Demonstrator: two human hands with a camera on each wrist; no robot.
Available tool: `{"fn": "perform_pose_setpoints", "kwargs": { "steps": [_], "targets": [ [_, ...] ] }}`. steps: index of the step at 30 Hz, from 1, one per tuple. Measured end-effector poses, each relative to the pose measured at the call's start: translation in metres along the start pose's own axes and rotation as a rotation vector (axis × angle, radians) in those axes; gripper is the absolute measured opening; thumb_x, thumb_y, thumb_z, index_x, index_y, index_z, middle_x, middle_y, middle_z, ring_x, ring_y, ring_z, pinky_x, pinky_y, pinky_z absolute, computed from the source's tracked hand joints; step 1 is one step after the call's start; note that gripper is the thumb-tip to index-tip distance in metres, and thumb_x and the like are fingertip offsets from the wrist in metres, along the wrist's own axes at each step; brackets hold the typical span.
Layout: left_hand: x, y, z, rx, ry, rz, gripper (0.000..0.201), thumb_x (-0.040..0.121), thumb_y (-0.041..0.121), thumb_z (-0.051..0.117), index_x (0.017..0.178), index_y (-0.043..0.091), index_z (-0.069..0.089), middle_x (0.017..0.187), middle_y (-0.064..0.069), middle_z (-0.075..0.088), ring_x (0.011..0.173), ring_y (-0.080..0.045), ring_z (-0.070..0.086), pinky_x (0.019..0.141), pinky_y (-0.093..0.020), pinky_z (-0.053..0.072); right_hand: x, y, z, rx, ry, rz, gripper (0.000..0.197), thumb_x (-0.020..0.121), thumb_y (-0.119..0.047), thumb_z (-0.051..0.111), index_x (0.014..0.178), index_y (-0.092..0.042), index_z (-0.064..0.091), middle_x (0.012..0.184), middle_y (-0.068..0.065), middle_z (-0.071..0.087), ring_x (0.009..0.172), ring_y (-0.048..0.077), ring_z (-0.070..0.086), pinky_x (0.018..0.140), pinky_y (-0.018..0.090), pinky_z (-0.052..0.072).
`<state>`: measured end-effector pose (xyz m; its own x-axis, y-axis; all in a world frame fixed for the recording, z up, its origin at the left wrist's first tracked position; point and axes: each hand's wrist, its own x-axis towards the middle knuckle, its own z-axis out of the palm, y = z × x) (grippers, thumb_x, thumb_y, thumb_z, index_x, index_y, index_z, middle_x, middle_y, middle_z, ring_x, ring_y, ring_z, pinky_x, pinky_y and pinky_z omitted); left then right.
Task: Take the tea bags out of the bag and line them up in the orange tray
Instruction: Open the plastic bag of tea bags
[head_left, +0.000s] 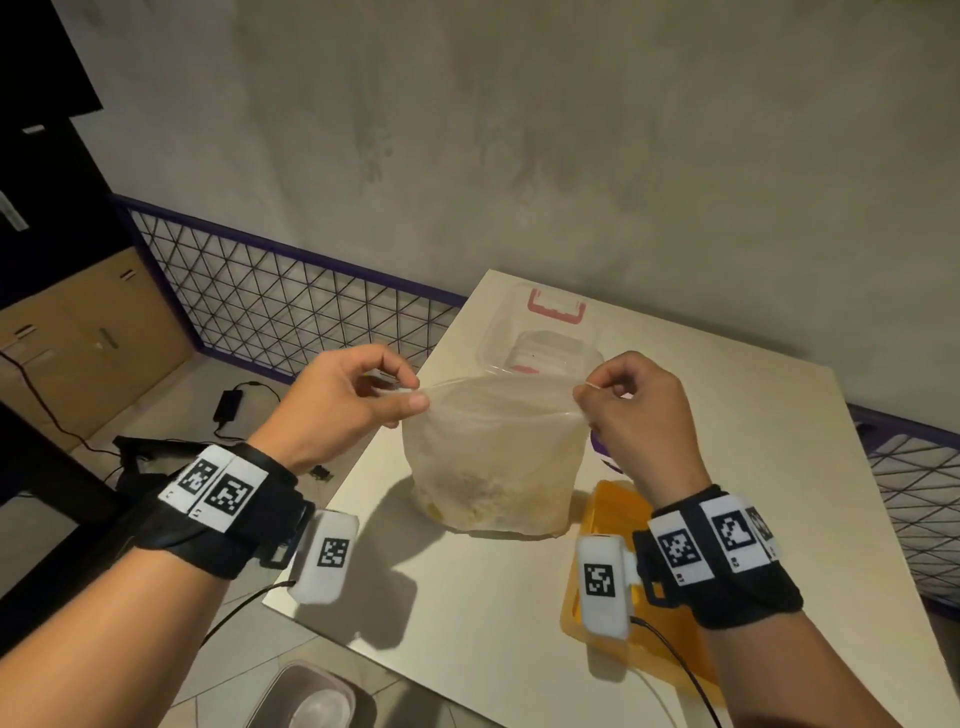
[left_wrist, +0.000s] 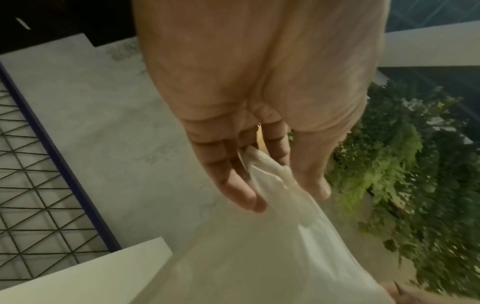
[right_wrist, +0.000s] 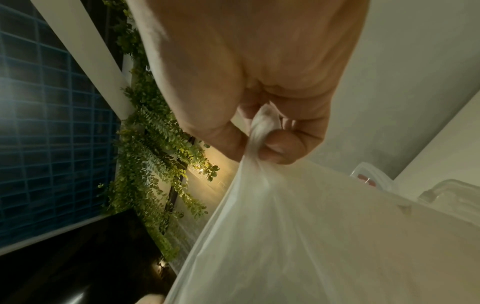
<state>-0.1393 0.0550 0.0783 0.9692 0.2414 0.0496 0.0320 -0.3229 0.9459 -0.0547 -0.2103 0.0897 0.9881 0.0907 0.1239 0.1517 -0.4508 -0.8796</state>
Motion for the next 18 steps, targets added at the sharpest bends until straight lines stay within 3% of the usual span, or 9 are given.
{"fn": "perform_pose_setpoints", "kwargs": {
  "steps": [4, 7, 10, 13, 18],
  "targets": [
    [0.002, 0.002, -0.008, 0.098, 0.022, 0.042, 0.008, 0.081, 0.012, 0.079, 0.085, 0.015, 0.074, 0.074, -0.002, 0.073, 0.064, -0.016, 0.066, 0.072, -0.035, 0.057, 0.002, -0.003, -0.007, 0.014, -0.004, 0.014, 0.009, 0.083, -0.009, 0.067, 0.081, -0.018, 0.067, 0.081, 0.004, 0.067, 0.07, 0.023, 0.065, 0.067, 0.041, 0.06],
    [0.001, 0.002, -0.008, 0.218, 0.02, 0.1, 0.008, 0.088, 0.014, 0.072, 0.091, 0.021, 0.073, 0.079, 0.006, 0.073, 0.066, -0.005, 0.067, 0.065, -0.019, 0.054, 0.002, -0.005, -0.006, 0.006, -0.019, 0.017, 0.013, 0.084, -0.004, 0.064, 0.082, -0.016, 0.067, 0.083, 0.005, 0.066, 0.065, 0.019, 0.063, 0.059, 0.032, 0.059],
    [0.002, 0.0, -0.011, 0.384, 0.003, 0.162, 0.009, 0.09, 0.02, 0.069, 0.093, 0.028, 0.072, 0.091, 0.012, 0.069, 0.074, -0.005, 0.066, 0.067, -0.022, 0.055, 0.002, -0.005, -0.006, 0.007, -0.018, 0.025, 0.013, 0.085, -0.003, 0.064, 0.082, -0.015, 0.067, 0.081, 0.004, 0.066, 0.062, 0.018, 0.064, 0.056, 0.027, 0.059],
    [0.002, -0.002, -0.013, 0.484, 0.006, 0.201, 0.013, 0.092, 0.02, 0.067, 0.087, 0.032, 0.067, 0.092, 0.014, 0.065, 0.071, -0.002, 0.062, 0.066, -0.024, 0.053, 0.002, -0.005, -0.006, 0.032, -0.014, 0.038, 0.011, 0.085, -0.003, 0.065, 0.082, -0.013, 0.067, 0.079, 0.005, 0.067, 0.055, 0.011, 0.064, 0.057, 0.025, 0.058],
    [0.002, -0.004, -0.018, 0.519, 0.04, 0.167, 0.012, 0.093, 0.02, 0.065, 0.087, 0.031, 0.063, 0.095, 0.01, 0.064, 0.077, -0.015, 0.066, 0.074, -0.042, 0.057, 0.002, -0.006, -0.008, 0.058, -0.004, 0.061, 0.011, 0.085, -0.001, 0.064, 0.082, -0.011, 0.067, 0.078, 0.009, 0.068, 0.049, 0.01, 0.064, 0.059, 0.029, 0.061]
  ]
}}
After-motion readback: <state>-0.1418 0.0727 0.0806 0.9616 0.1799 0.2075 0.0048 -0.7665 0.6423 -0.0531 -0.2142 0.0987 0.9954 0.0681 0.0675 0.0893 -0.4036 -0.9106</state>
